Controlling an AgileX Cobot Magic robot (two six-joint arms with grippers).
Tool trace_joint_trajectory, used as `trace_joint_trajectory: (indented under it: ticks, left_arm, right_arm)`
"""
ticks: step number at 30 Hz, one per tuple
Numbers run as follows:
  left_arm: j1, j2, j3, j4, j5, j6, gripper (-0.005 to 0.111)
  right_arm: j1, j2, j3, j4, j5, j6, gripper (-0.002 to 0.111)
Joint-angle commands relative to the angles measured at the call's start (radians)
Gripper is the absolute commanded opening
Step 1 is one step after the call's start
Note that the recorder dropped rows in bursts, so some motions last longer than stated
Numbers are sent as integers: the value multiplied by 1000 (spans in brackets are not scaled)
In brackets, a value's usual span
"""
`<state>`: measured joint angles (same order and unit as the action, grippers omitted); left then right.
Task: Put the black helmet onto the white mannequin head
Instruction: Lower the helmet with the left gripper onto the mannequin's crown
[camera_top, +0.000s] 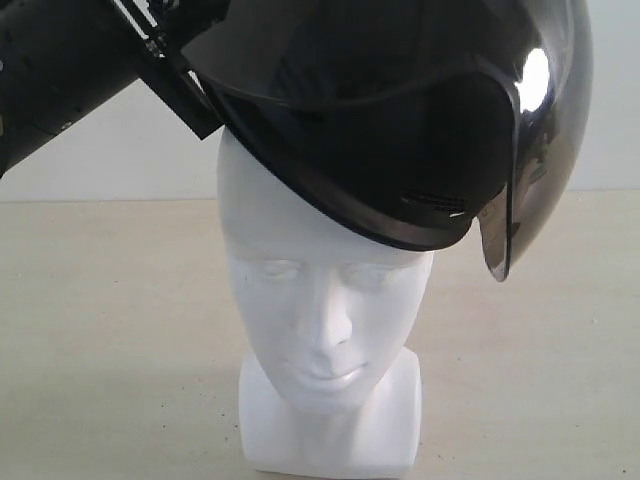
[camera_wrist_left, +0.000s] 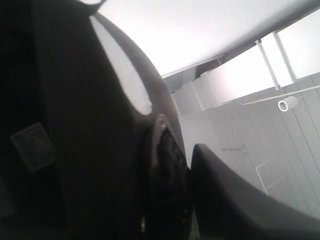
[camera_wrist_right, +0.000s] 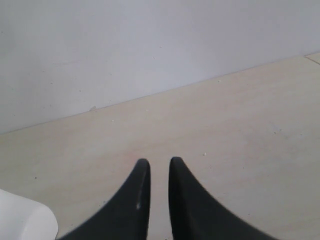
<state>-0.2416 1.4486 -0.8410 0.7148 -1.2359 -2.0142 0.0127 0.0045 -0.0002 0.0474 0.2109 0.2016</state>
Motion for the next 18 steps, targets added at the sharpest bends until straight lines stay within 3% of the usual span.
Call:
trace_joint_trajectory:
  ticks: [1, 18]
  left_arm:
    - [34, 4, 9, 14, 132, 100, 4]
    - [34, 14, 3, 77, 217, 117, 4]
  right_arm:
    - [-4, -4, 0, 0, -7, -2, 13]
    - [-4, -4, 0, 0, -7, -2, 13]
